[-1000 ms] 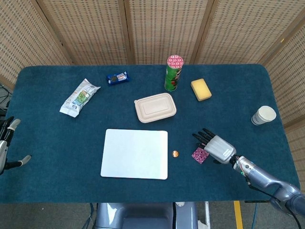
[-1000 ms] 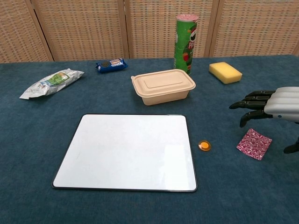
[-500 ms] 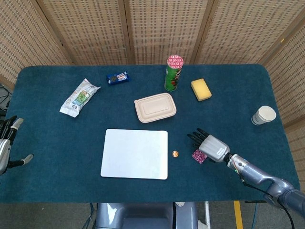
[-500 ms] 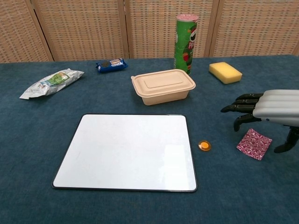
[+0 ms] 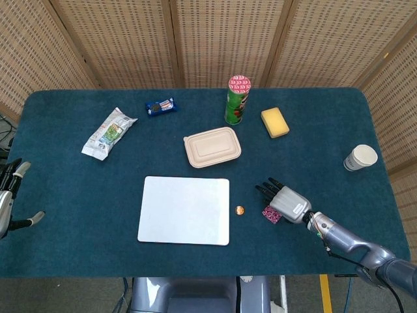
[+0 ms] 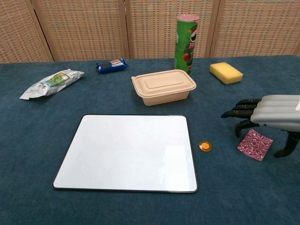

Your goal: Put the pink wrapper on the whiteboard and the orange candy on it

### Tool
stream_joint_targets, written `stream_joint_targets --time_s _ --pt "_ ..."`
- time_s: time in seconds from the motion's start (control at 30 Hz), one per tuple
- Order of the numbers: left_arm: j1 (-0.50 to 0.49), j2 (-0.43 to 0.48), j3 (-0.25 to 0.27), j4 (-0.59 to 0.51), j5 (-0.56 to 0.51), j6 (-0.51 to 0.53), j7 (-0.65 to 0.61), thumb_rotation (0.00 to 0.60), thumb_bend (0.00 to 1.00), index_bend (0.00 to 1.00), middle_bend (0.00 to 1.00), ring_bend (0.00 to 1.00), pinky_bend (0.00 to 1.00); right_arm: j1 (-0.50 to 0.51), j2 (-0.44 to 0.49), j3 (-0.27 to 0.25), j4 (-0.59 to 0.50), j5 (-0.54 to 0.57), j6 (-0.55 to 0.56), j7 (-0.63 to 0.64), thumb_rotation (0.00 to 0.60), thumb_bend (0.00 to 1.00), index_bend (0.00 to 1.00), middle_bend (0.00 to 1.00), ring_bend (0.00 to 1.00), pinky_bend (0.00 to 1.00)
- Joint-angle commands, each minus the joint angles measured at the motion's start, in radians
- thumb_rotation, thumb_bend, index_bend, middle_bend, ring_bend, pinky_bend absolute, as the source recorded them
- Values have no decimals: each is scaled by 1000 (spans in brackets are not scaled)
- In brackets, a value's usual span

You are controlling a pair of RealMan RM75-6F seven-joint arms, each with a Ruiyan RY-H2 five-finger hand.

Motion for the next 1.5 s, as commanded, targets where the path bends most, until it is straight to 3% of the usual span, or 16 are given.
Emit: stream_joint_targets --time_s 0.03,0.27,0.5,0.6,0.93,1.5 --pt "0 0 0 0 0 0 -1 600 0 0 0 0 0 -1 -4 -3 5 6 2 2 600 182 297 0 0 0" --pt "-2 0 1 -1 -2 -1 2 600 0 0 0 0 0 -2 -19 -21 36 9 9 22 600 202 310 0 0 0" --pt "-3 0 2 -2 -4 -3 4 600 0 0 0 0 0 1 -30 -29 41 14 16 28 600 272 499 2 0 4" --pt "-3 0 1 -2 -6 -2 2 600 0 0 0 0 0 2 -31 -31 40 17 17 31 600 311 532 9 0 7" --pt "-2 4 2 -2 -6 -3 -6 600 0 0 0 0 0 8 -21 -24 11 30 32 35 600 311 538 14 0 10" --pt "2 19 4 0 0 -3 -43 600 0 0 0 0 0 60 47 62 -195 119 -15 -29 600 311 538 15 0 10"
